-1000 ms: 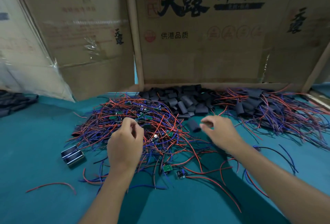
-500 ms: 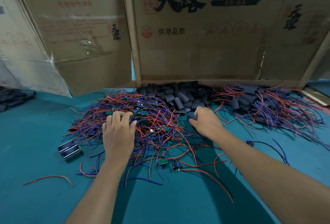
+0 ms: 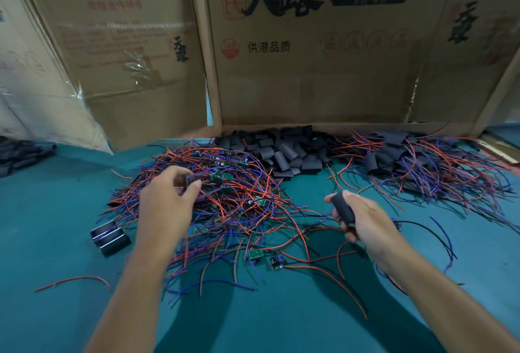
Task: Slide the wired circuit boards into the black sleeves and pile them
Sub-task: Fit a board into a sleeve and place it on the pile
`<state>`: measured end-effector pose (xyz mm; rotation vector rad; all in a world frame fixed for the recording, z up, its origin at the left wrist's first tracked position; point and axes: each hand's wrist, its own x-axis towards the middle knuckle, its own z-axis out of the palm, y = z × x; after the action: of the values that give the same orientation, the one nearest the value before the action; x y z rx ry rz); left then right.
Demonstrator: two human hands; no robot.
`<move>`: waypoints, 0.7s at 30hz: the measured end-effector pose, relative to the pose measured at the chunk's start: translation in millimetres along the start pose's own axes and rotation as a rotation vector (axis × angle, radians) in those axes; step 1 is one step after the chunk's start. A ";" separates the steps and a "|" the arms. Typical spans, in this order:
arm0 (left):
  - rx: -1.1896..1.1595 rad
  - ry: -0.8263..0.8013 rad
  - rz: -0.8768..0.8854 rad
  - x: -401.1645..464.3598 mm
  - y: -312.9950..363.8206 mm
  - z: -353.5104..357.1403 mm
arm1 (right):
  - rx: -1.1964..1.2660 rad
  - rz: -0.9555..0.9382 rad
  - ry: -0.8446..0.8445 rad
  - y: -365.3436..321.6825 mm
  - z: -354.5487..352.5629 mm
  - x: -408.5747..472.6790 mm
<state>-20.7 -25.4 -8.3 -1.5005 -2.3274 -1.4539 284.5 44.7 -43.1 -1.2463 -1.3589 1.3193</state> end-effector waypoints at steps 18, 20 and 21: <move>-1.401 -0.069 -0.339 -2.2 60.2 -14.0 | -0.228 -0.289 -0.096 -0.8 3.7 -4.6; -1.405 -0.080 -0.370 -10.9 58.5 -1.0 | -0.300 -0.386 -0.116 -1.2 2.1 -6.8; -1.404 -0.083 -0.379 -13.5 57.7 3.1 | -0.329 -0.421 -0.132 -2.5 2.3 -8.5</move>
<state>29.5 -26.5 23.4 -1.0998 -1.4893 -3.5341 283.2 36.1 -40.2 -1.0133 -1.8699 0.9197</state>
